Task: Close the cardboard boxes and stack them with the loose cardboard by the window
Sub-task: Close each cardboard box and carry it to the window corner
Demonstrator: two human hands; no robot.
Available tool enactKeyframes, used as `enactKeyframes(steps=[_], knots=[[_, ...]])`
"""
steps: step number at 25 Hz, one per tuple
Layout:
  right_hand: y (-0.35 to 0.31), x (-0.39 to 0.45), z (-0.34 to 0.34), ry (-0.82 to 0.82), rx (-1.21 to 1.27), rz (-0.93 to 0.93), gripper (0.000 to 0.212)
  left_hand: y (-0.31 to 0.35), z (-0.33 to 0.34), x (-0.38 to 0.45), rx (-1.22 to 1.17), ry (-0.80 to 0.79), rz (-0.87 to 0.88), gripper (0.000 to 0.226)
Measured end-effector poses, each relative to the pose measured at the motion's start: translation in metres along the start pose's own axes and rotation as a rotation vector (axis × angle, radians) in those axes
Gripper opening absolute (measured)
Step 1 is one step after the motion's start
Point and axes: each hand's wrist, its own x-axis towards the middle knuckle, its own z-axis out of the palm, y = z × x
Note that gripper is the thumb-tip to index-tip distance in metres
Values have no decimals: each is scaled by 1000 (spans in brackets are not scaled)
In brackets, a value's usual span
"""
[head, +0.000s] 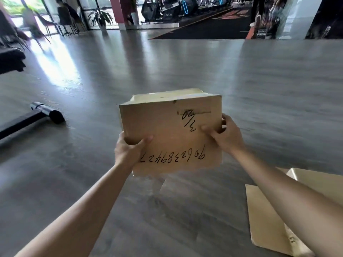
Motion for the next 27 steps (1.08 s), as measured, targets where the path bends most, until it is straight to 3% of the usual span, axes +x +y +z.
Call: enactKeyframes(steps=[3,9,14,17,19,21,24,27], knots=[[26,-9,8,-35,-45,57,103,-33,8,-8,117,-45,-4,97],[91,-51,35,-18,-34,63,82,-97,29,-22,239,-123,-131,76],[113,-62,29,-199,-111,236,109,-117,25,-18,176,-338,-261,82],[105,-56,19,-329,-65,271,110,-105,18,-18,95,-457,-348,84],[99,-46,8,-391,-30,320,121,-94,13,-18,101,-532,-397,84],[92,-33,0,-409,-64,387,129,-86,8,-15,101,-485,-420,93],[79,-17,-4,-360,-64,372,122,-70,9,-4,44,-324,-364,101],[64,-5,1,-323,76,413,115,-50,15,1,-4,-303,-383,100]])
